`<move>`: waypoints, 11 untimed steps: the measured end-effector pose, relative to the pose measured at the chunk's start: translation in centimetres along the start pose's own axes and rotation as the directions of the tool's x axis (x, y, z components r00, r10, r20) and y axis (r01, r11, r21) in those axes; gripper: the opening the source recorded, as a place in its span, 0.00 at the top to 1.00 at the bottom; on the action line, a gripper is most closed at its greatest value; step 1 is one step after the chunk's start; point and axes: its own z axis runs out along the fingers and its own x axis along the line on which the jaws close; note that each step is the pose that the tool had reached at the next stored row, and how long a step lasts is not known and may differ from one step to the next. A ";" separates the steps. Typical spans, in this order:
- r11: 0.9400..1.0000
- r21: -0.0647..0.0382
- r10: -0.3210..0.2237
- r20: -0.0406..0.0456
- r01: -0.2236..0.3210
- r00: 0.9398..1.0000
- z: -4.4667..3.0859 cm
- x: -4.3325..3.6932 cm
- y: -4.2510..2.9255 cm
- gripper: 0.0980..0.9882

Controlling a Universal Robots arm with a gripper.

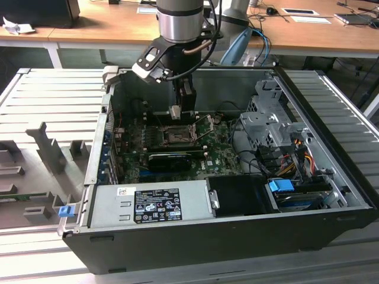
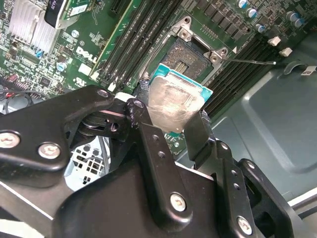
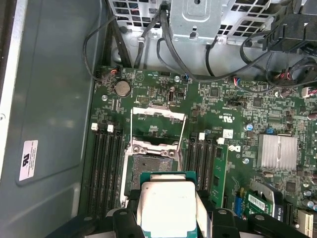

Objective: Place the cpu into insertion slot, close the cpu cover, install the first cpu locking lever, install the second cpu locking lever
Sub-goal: 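Place the cpu into insertion slot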

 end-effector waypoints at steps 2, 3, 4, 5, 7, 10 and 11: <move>1.000 0.000 0.008 0.001 -0.008 1.000 0.16 0.11 -0.01 0.52; 1.000 0.000 0.015 0.001 -0.015 1.000 0.26 0.19 -0.05 0.52; 1.000 0.000 0.019 0.001 -0.019 1.000 0.35 0.22 -0.07 0.52; 1.000 0.000 0.021 0.002 -0.021 1.000 0.42 0.22 -0.07 0.52; 1.000 0.001 0.027 0.002 -0.027 1.000 0.73 0.22 -0.10 0.52; 1.000 0.002 0.030 0.002 -0.030 1.000 1.05 0.21 -0.13 0.52; 1.000 0.002 0.031 0.002 -0.031 1.000 1.11 0.21 -0.13 0.52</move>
